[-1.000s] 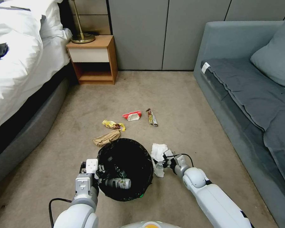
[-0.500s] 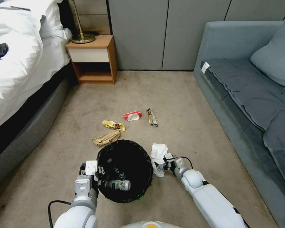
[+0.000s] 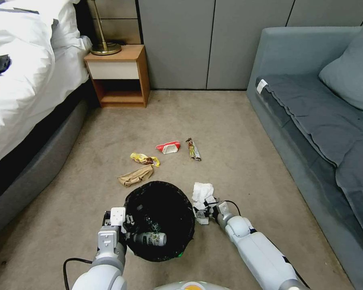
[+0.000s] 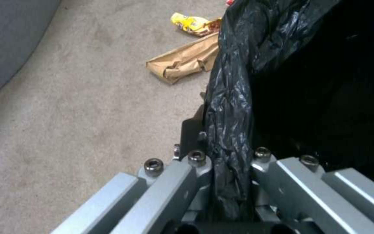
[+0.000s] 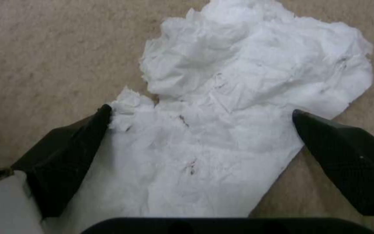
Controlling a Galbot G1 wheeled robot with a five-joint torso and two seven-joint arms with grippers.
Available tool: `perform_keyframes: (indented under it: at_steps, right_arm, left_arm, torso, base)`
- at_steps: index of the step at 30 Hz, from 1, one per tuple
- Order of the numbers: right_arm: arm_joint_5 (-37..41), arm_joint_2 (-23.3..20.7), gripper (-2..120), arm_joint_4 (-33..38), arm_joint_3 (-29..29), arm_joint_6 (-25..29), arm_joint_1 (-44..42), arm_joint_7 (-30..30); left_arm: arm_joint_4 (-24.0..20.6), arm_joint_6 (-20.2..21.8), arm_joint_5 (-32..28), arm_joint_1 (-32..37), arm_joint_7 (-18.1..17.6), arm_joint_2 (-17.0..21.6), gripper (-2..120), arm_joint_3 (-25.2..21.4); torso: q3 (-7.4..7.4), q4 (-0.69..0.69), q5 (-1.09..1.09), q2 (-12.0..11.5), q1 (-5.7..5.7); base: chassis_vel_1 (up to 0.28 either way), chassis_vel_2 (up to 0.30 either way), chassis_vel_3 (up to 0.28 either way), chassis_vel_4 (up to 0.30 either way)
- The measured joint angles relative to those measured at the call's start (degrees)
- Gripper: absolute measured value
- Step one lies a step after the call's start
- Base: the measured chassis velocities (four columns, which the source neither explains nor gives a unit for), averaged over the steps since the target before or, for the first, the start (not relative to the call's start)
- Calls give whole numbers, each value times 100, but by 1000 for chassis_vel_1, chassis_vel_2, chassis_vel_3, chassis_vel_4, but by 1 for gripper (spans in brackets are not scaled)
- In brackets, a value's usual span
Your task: Pick up the trash bin, then pick up the garbage from the floor and place it into the trash bin.
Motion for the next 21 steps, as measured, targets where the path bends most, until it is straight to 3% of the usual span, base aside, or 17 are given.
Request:
perform_keyframes:
  at_steps: [9, 15, 21]
  right_arm:
    - [-116, 78, 91, -214, 119, 169, 47, -9]
    - [-120, 46, 78, -178, 210, 171, -37, -10]
    - [-136, -12, 75, -116, 305, 173, -161, -6]
  left_arm:
    - [12, -2, 4, -1, 2, 3, 1, 8]
    - [23, -2, 3, -22, 6, 17, 1, 34]
    - [24, -2, 0, -30, 7, 45, 1, 46]
  torso:
    - [-1, 3, 6, 1, 0]
    - [-1, 6, 9, 1, -1]
    - [0, 8, 9, 1, -1]
  base:
    - [0, 0, 0, 0]
    - [0, 0, 0, 0]
    - [0, 0, 0, 0]
